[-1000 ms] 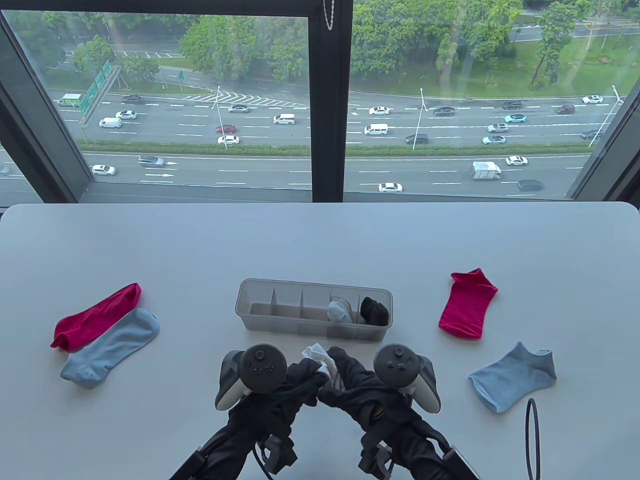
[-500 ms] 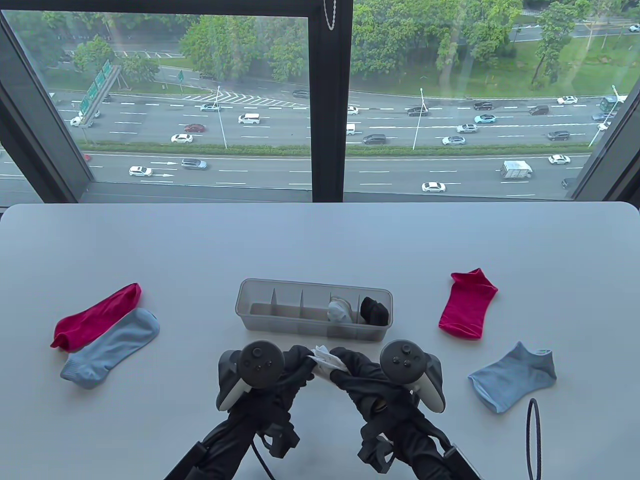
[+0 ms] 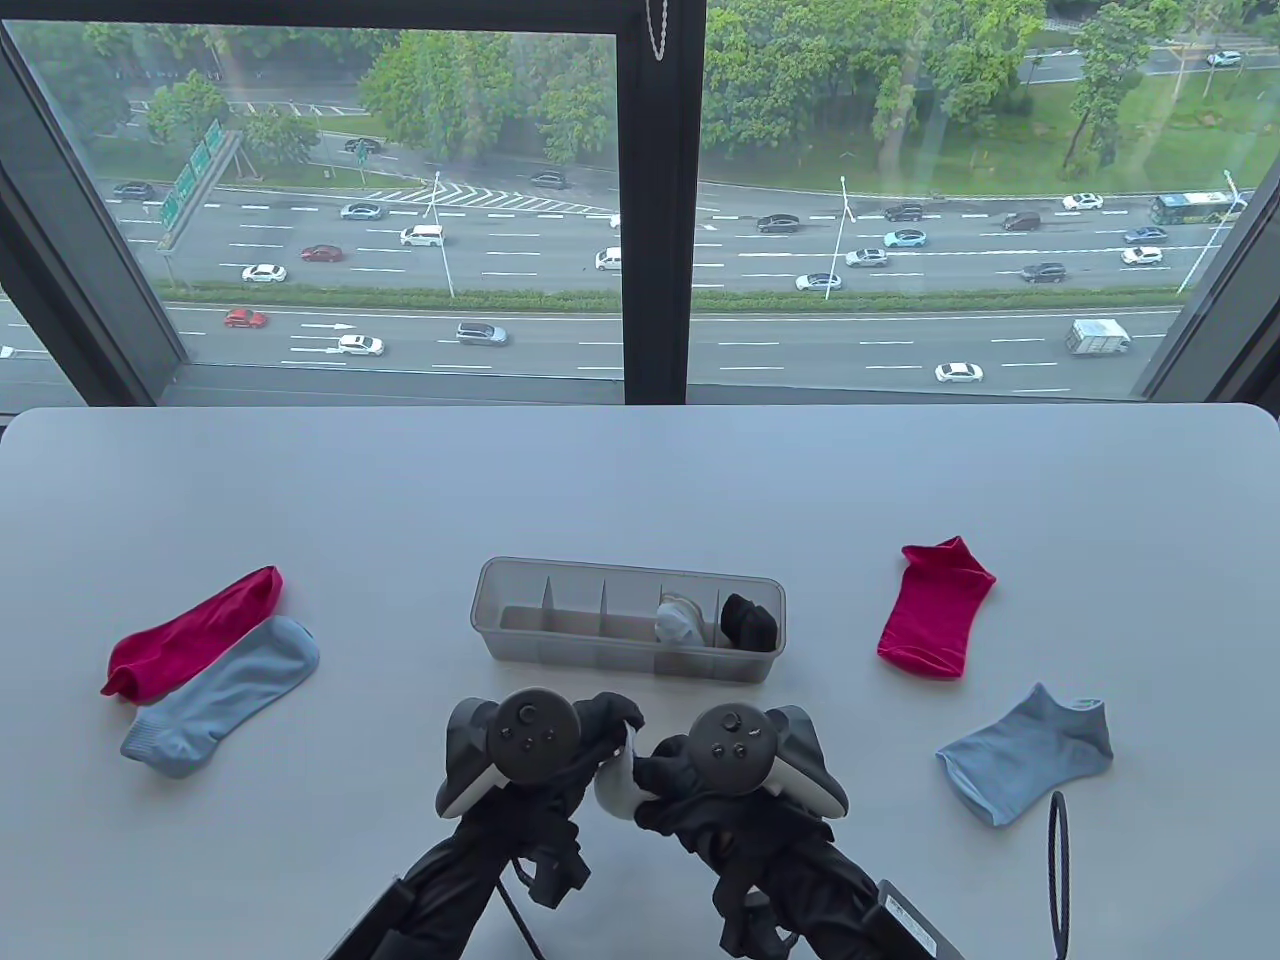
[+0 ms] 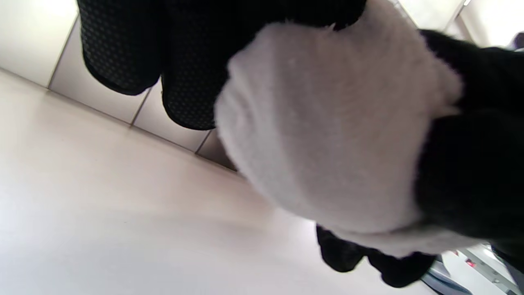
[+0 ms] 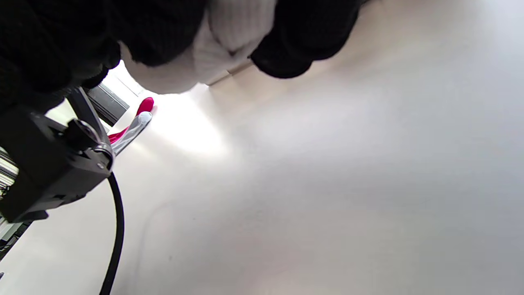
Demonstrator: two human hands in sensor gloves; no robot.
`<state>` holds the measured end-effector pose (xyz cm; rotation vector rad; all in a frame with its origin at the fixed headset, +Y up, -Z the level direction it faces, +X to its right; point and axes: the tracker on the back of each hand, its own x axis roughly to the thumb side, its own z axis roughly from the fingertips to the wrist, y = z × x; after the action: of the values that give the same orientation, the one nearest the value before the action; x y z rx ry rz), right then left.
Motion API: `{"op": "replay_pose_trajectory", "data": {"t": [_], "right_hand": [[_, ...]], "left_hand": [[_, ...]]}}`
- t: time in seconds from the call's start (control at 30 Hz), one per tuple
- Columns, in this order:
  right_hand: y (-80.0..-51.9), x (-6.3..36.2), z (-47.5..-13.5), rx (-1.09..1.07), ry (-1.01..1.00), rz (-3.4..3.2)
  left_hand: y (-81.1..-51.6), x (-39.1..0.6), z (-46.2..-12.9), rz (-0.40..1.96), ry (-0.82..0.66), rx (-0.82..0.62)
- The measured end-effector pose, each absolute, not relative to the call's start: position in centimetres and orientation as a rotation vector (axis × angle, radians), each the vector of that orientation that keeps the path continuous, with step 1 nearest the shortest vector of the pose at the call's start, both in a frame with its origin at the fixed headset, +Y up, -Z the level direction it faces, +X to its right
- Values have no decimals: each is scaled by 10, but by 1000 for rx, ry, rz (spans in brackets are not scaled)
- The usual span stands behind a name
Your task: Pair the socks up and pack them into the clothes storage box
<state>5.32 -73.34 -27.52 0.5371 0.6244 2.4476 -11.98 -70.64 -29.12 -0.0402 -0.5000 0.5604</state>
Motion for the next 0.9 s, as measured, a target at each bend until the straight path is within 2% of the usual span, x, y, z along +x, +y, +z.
{"op": "replay_pose_trajectory", "data": {"t": [0.07,0.13,0.2,0.3,0.43,0.5,0.63,0.73,0.8,0.9], "right_hand": [[-737,52,-276,532,652,2469],[-738,57,-276,496,609,2475],[-732,65,-278,392,421,2450],[-728,72,-279,315,368,2382],[-720,83,-278,176,217,2334],[-716,92,-279,116,173,2230],[-717,108,-279,156,206,1934],[-717,104,-277,232,144,2162],[-721,91,-274,307,166,2306],[-719,84,-271,308,126,2385]], "left_hand": [[-703,-110,-284,518,-561,-41],[-708,-112,-288,547,-550,-71],[-715,-118,-295,761,-529,-233],[-718,-122,-296,975,-544,-299],[-723,-117,-292,881,-556,-344],[-729,-116,-292,873,-557,-411],[-731,-118,-296,1055,-442,-374],[-734,-125,-296,1318,-360,-396],[-736,-123,-294,1409,-371,-437],[-738,-125,-292,1395,-389,-451]]}}
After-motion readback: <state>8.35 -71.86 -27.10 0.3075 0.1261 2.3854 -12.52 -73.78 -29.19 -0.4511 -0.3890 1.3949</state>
